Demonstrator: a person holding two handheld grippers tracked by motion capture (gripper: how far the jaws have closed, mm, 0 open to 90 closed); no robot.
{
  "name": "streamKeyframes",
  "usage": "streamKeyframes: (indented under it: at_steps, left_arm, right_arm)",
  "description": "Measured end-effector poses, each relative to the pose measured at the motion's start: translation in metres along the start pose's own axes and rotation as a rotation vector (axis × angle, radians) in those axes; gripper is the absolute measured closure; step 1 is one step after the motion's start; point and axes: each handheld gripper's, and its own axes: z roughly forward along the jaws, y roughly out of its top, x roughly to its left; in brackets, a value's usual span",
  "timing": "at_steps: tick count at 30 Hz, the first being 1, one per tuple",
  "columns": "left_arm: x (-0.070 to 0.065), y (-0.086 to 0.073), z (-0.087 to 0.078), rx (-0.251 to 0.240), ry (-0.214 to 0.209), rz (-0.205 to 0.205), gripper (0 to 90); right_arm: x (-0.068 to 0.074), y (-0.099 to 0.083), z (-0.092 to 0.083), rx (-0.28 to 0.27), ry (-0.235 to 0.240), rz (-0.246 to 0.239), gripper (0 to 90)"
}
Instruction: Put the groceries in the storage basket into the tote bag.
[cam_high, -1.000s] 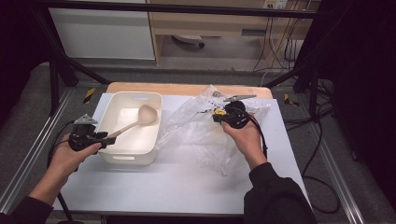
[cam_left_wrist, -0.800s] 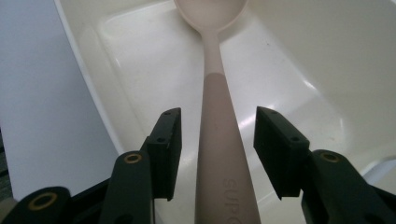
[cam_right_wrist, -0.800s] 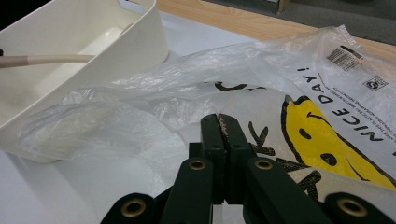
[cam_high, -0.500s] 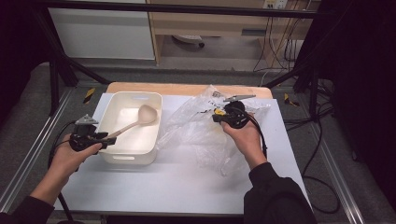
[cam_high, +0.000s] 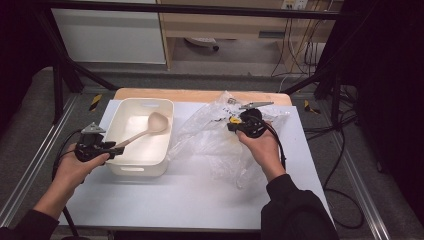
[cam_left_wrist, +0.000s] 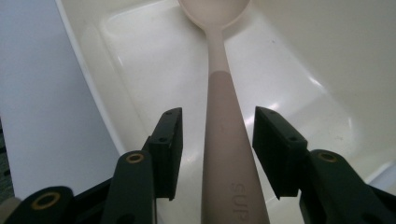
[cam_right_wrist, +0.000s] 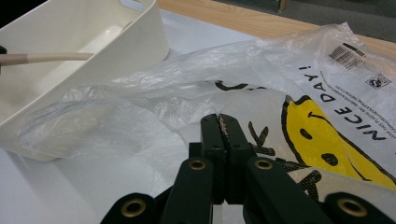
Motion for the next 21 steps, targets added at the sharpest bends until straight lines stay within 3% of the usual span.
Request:
streamKeyframes:
  at_steps: [9,21]
  left_arm:
    - [-0.0032,0.0013,0.0021,0.021,-0.004,0.028,58.5]
    - [-0.0021,-0.0005,0.0023,0.018,-0.004,0.021,63.2]
  right_arm:
    - [-0.0004,-0.0003,0.0,0.0,0.001,0.001,90.0]
    - [-0.0005,-0.0009,0.0012,0.001,0.001,0.0,90.0]
